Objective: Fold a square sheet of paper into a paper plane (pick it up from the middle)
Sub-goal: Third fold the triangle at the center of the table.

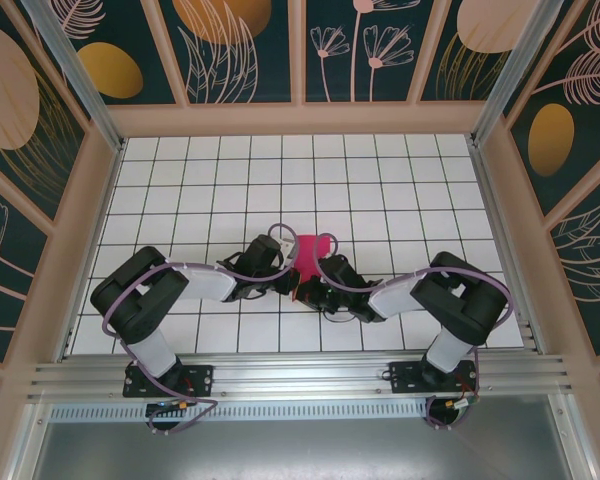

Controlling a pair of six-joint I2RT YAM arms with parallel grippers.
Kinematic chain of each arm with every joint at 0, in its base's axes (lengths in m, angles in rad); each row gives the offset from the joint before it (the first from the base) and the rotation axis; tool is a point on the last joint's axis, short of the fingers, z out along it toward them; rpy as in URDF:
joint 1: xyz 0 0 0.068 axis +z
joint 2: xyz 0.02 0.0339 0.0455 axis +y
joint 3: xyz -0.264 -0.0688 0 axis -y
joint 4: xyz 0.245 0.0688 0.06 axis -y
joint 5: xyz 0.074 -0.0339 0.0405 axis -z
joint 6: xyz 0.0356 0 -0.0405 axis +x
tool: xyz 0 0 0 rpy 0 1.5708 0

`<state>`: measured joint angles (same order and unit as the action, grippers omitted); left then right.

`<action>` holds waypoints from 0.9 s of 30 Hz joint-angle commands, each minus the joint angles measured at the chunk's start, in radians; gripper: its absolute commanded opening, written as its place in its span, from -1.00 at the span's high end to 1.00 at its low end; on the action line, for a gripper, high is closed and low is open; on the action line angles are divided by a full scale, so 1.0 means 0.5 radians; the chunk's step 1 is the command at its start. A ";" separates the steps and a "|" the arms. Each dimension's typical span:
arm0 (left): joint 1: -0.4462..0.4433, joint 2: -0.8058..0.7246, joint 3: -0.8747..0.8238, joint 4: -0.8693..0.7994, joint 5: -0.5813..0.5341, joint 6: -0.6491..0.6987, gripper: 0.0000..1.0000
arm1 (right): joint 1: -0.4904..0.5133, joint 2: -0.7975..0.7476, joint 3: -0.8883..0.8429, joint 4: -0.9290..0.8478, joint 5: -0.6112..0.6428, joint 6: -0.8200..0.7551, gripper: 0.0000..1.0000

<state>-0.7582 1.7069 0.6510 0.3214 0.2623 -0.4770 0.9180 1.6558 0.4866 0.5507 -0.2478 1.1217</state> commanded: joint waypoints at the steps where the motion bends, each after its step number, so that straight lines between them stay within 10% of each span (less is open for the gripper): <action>1: 0.007 0.047 -0.010 -0.065 0.003 -0.024 1.00 | 0.028 -0.069 0.030 -0.103 0.037 -0.059 1.00; 17: 0.007 0.056 -0.001 -0.066 0.016 -0.032 1.00 | 0.032 0.086 0.146 -0.271 0.011 -0.064 1.00; 27: 0.007 0.026 0.058 -0.121 0.037 -0.022 0.93 | -0.061 -0.342 0.111 -0.441 0.094 -0.234 1.00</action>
<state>-0.7528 1.7077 0.6594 0.3099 0.2630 -0.4808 0.9207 1.5734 0.5415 0.3809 -0.2432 1.0573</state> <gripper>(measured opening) 0.047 0.066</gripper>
